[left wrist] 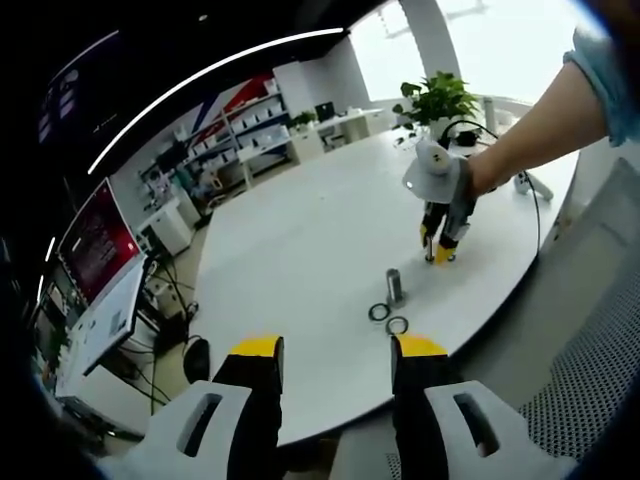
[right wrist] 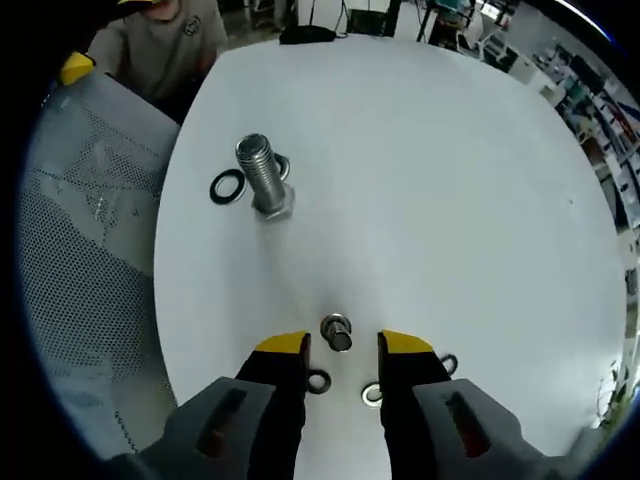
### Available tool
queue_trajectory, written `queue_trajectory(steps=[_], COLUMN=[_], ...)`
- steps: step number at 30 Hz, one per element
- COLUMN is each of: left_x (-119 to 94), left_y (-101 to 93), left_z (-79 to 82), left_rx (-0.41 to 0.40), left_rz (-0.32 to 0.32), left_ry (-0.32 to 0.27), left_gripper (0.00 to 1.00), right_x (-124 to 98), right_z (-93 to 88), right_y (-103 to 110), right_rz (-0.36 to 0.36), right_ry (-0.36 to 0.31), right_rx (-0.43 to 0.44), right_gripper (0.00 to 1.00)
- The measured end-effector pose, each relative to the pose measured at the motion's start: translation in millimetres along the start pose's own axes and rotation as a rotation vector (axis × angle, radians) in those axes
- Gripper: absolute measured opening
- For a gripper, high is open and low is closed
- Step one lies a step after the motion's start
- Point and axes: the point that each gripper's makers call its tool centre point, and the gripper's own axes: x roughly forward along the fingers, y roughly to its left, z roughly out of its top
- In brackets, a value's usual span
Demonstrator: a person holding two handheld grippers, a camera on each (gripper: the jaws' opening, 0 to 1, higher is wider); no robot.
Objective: Place the washer onto the threaded stud by aligning its center hole with the stud, sliding it down to the base, and recovering from edge contact or off-axis alignment until the washer reaches the visible bottom stop.
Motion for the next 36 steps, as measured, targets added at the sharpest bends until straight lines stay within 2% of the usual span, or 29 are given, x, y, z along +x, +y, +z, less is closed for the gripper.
queue_trajectory(steps=[6,15,20,26,33,36], left_x=[0,1,1,1,1,1], left_y=[-0.3,-0.5,-0.7,-0.4,0.3,-0.3], left_z=[0.4,0.0,-0.6,-0.5,-0.4,-0.5], left_rx=[0.002,0.003,0.004,0.004,0.002,0.006], left_rz=[-0.002,-0.003,-0.004,-0.003,0.001,-0.002], left_ry=[-0.001,0.003,0.006,0.007,0.007,0.009], left_gripper=[0.41,0.41,0.41,0.41,0.41,0.41], right_x=[-2,0,-2,2,3,3], right_z=[-12.1,-20.8,-24.1,-32.3,-27.1,-25.4], right_y=[0,8,13,19,19,22], right_rz=[0.003,0.030,0.053,0.061,0.038,0.037], right_ry=[0.000,-0.001,0.014,0.067,0.057,0.070], right_rx=[0.034,0.047,0.056,0.009,0.019,-0.027], right_gripper=[0.27,0.26,0.22,0.20,0.19,0.15])
